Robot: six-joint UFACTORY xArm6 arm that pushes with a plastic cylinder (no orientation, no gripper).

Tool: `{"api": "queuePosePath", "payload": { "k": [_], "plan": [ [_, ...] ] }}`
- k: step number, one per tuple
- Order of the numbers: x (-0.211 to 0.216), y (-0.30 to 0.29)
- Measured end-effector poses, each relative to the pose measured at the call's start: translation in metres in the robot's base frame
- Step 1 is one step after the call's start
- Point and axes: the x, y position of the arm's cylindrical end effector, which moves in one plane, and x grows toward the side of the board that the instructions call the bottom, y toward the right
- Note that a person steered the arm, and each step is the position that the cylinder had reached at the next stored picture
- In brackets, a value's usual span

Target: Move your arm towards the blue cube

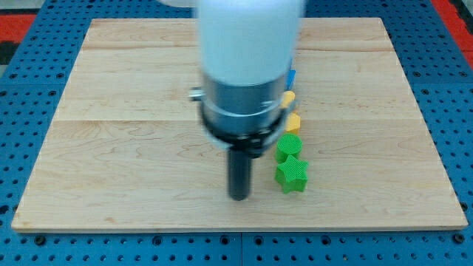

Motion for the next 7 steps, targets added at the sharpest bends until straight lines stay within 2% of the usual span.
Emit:
{"api": "queuePosePath", "payload": {
  "k": [2,4,5,7],
  "plan": [
    [0.002,-0.135],
    [0.002,-0.135],
    [-0.032,-0.135],
    [-0.197,-0.122]
  ]
}}
